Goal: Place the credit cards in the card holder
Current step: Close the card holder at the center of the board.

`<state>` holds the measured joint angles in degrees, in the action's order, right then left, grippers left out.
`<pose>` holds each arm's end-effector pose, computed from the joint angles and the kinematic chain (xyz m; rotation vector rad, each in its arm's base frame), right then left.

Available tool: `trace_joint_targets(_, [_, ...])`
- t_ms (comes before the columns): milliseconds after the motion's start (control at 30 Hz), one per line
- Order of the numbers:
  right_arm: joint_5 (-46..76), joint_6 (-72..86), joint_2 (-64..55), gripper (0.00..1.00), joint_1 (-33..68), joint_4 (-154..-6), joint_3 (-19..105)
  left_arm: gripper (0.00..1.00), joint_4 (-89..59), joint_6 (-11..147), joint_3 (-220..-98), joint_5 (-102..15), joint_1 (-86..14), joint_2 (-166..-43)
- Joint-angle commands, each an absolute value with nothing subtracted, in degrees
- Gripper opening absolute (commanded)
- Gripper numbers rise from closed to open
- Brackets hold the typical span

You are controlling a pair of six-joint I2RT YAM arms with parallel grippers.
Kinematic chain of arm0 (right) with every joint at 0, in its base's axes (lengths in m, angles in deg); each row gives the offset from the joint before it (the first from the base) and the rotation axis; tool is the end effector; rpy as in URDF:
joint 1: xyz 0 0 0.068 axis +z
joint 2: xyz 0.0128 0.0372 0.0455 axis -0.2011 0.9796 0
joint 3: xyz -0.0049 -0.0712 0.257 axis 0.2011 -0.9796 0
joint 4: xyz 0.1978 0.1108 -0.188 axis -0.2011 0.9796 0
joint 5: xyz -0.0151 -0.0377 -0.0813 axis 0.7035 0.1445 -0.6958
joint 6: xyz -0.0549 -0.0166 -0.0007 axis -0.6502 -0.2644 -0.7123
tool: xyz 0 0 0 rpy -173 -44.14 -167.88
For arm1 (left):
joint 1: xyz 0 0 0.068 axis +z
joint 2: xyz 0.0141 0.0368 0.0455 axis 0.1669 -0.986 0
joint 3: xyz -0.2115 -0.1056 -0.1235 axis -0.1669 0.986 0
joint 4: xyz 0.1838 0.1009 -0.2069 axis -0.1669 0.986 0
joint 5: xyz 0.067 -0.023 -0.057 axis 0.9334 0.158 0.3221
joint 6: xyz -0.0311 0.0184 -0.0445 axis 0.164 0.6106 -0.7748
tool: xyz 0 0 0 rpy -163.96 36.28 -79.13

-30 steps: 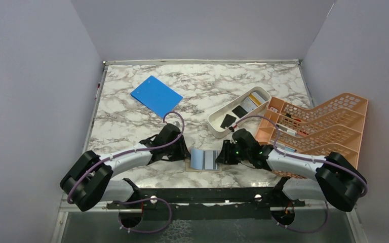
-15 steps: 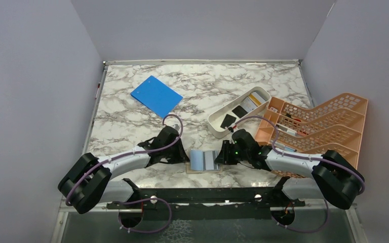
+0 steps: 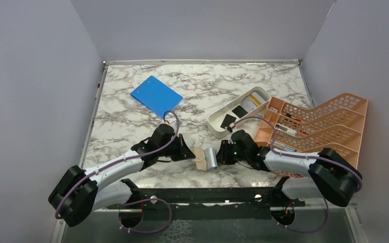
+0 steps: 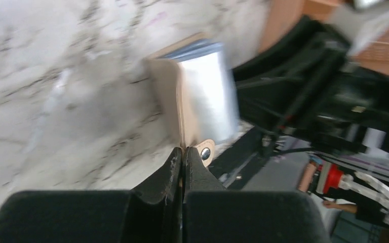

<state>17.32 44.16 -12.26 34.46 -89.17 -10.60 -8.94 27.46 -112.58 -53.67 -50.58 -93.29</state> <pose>0.1692 0.1857 0.1008 -0.1451 2.5221 0.9261 0.1783 -0.1719 0.1399 -0.0771 2.5882 -1.1083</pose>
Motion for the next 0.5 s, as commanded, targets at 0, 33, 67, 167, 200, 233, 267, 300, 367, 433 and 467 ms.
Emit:
trace_joint_targets(0, [17.86,44.9,-8.92,0.31,36.04,-92.1,-11.13,0.0,-22.45,23.08,-112.55,-61.22,-51.03,-89.58])
trace_joint_targets(33, [18.04,44.93,-8.44,0.31,36.18,-92.58,-11.1,0.0,-24.3,22.58,-111.78,-61.78,-51.0,-89.73])
trace_joint_targets(67, [18.22,45.01,-7.93,0.31,36.35,-93.0,-11.09,0.0,-26.29,22.19,-111.04,-62.4,-51.03,-90.23])
trace_joint_targets(167, [18.22,44.98,-7.4,0.31,36.58,-93.15,-11.01,0.0,-29.34,21.93,-109.72,-63.45,-51.09,-93.07])
trace_joint_targets(200, [17.88,44.87,-7.63,0.32,36.63,-92.63,-10.88,0.0,-29.49,22.17,-109.59,-63.42,-51.05,-94.06])
trace_joint_targets(233, [17.38,44.6,-8.06,0.33,36.65,-91.71,-10.67,0.0,-29.67,22.51,-109.65,-63.54,-51.09,-95.0])
trace_joint_targets(267, [16.5,44.39,-8.63,0.35,36.65,-90.0,-10.34,0.0,-29.88,22.91,-109.85,-63.63,-51.16,-95.85])
trace_joint_targets(300, [15.14,44.47,-9.58,0.36,36.57,-88.03,-9.91,0.0,-29.94,23.29,-110.05,-63.44,-51.15,-96.44])
trace_joint_targets(367, [13.11,44.15,-12.26,0.39,36.56,-84.51,-9.69,0.0,-30.0,24.05,-110.7,-63.22,-51.18,-97.32])
trace_joint_targets(433, [10.88,44.14,-15.83,0.42,36.56,-81.58,-9.58,0.0,-30.0,24.54,-111.54,-62.99,-51.18,-98.31])
trace_joint_targets(467, [10.27,44.14,-17.8,0.44,36.63,-80.63,-9.7,0.0,-29.96,24.88,-111.94,-62.96,-51.2,-98.95])
